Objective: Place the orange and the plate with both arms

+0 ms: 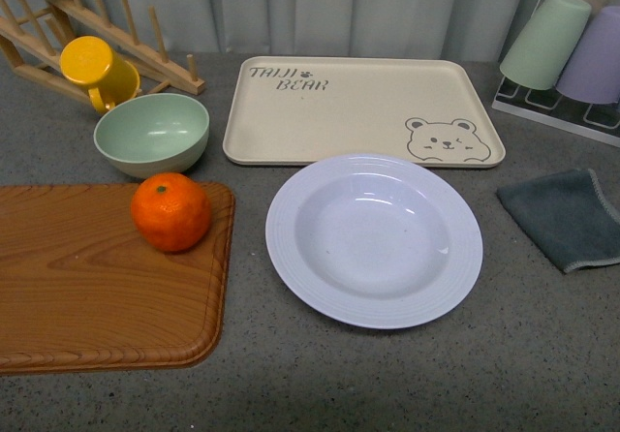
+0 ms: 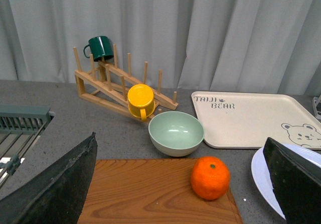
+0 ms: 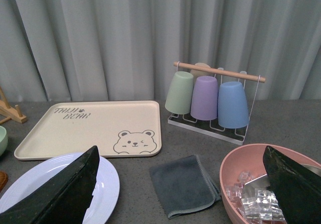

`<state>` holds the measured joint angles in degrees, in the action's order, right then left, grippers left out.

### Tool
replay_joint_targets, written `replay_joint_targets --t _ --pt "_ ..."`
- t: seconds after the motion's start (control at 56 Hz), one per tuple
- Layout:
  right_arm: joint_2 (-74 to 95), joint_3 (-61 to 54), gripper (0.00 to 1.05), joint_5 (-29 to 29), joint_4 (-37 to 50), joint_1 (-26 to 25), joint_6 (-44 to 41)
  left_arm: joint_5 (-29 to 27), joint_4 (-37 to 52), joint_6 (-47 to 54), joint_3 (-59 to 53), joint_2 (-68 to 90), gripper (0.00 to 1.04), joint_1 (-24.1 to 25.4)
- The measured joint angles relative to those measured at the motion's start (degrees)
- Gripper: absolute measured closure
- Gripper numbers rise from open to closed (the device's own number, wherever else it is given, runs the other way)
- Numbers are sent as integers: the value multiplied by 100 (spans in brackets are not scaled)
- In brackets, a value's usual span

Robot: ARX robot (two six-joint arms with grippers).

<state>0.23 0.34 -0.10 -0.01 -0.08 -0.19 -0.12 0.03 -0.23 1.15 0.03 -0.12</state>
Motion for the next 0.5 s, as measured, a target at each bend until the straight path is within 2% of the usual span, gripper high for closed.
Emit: replay_joint_targets --t 0.5 --pt "0 0 9 -2 0 0 0 0 0 0 0 0 6 0"
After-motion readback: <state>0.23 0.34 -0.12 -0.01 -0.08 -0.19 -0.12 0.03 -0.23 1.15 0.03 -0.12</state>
